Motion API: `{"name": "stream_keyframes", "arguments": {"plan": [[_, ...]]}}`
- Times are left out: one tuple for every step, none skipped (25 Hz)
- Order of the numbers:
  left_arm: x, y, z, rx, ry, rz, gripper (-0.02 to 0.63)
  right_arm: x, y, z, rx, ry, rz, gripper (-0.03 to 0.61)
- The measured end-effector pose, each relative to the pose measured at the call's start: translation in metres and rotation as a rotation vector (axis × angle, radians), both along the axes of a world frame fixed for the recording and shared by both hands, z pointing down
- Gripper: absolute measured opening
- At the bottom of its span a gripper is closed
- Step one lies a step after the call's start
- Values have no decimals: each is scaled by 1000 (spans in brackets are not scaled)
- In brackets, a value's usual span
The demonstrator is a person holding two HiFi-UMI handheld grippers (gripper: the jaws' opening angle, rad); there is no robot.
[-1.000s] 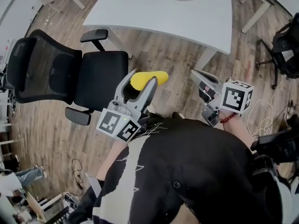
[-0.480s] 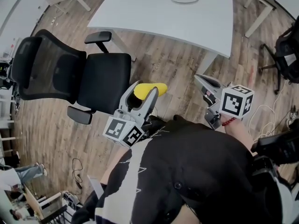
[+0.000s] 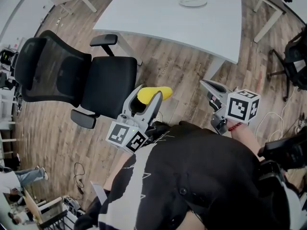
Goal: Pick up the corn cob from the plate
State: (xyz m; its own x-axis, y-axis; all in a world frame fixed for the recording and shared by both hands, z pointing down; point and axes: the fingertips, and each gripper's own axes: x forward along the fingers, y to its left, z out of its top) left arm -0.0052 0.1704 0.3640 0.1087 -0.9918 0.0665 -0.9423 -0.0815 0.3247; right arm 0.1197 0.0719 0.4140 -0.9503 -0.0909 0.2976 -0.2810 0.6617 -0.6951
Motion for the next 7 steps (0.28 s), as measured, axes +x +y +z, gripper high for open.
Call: {"name": "stream_keyframes", "arguments": {"plan": [[-1,-1,0,0,-1,-2,247,-1,0,0,-1,0,-2,15],[-3,-1,0,1,-1,-4,247,-2,-1,1,-2,-8,-5,15],[-3,-2,0,1,0,-5,247,-3,-2,2,-3,-17,-8,15],[-4,-3,0,2,0,-6,247,-4,-3,2,-5,-23,-9,15],[-5,-4,0,2,0,-6,247,-5,-4,3,-8,-28,-9,15],[-5,-5,0,2,0,-6,247,-6,-5,2,-11,-32,-8,15],[-6,-6,0,2,0,-6,247,-6,-6,2,-13,-36,-7,15]]}}
